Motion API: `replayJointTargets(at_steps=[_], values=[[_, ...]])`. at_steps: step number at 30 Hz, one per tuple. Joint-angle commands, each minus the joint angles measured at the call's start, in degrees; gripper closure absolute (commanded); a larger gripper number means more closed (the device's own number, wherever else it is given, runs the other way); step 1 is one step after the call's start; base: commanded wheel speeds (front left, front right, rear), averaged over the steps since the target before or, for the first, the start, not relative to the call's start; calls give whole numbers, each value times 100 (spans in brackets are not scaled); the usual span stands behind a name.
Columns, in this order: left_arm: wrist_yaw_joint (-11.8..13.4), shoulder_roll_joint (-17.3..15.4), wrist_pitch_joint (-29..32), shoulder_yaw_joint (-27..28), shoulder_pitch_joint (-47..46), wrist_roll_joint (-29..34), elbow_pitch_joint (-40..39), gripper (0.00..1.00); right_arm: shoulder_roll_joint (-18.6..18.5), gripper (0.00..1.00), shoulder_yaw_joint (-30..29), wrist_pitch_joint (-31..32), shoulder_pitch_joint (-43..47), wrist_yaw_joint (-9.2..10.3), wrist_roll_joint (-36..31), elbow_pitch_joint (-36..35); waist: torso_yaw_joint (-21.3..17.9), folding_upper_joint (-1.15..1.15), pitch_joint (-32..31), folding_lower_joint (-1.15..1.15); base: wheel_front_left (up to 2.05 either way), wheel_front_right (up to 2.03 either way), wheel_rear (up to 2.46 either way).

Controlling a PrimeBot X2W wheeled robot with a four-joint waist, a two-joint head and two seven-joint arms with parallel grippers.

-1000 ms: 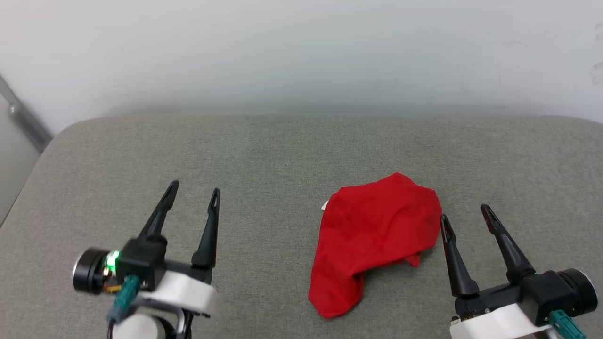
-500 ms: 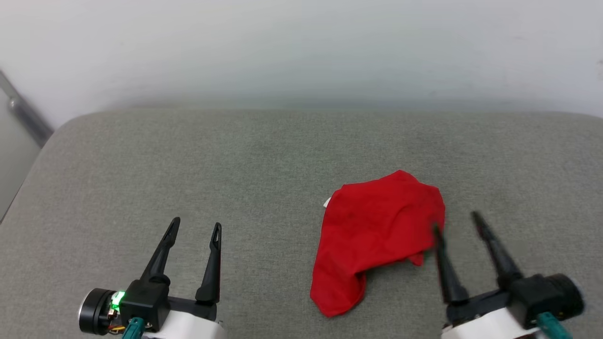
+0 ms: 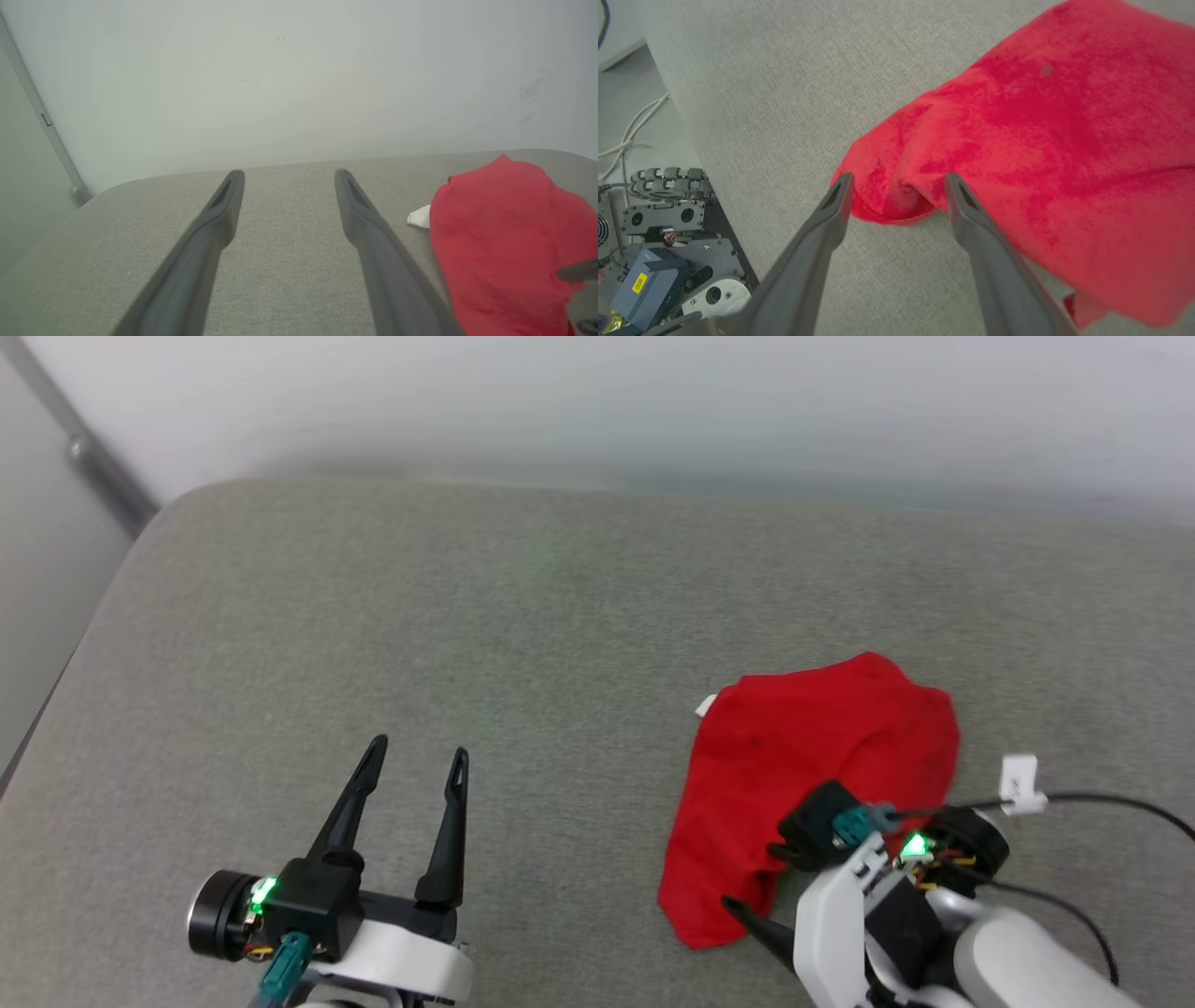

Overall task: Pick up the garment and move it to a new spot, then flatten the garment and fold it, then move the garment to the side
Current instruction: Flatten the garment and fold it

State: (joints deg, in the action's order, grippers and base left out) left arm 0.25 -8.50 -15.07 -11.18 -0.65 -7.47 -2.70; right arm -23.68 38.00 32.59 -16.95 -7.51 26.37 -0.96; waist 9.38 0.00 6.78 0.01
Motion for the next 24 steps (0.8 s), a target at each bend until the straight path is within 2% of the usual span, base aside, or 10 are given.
replayJointTargets(at_steps=[1, 5, 8, 12, 17, 18, 19, 20, 24], values=[[-23, 26, -15, 7, -85, 36, 12, 0, -43, 0, 31, 75, -136, 4, 32, -18, 146, 0, 121, -1, 0, 0, 0], [-158, 182, -15, 50, -187, 120, 74, 0, -22, 0, 287, 1079, -542, 3, 332, 308, 423, 0, 263, -1, 0, 0, 0], [-233, 272, -15, 81, -240, 176, 117, 0, -72, 0, 490, 1547, -776, 3, 323, 616, 633, 0, 358, -1, 0, 0, 0], [-314, 344, -15, 142, -256, 220, 170, 0, -131, 0, 766, 1805, -826, 3, 355, 1060, 873, 0, 422, -1, 0, 0, 0], [-389, 413, -15, 208, -204, 283, 201, 0, -94, 0, 974, 1648, -715, 3, 400, 1569, 1006, 0, 448, -1, 0, 0, 0], [-404, 420, -15, 216, -190, 289, 205, 0, -87, 20, 1000, 1620, -680, 4, 404, 1680, 1013, 0, 441, -1, 0, 0, 0], [-411, 430, -15, 228, -175, 306, 208, 0, -84, 78, 1012, 1579, -656, 5, 392, 1787, 1012, 0, 433, -1, 0, 0, 0], [-417, 438, -15, 243, -168, 326, 213, 0, -85, 100, 1059, 1525, -653, 6, 360, 1853, 1005, 0, 420, -1, 0, 0, 0], [-448, 449, -15, 329, -144, 363, 242, 0, -22, 100, 1081, 1138, -699, 1, 428, 1892, 882, 0, 301, -1, 0, 0, 0]])
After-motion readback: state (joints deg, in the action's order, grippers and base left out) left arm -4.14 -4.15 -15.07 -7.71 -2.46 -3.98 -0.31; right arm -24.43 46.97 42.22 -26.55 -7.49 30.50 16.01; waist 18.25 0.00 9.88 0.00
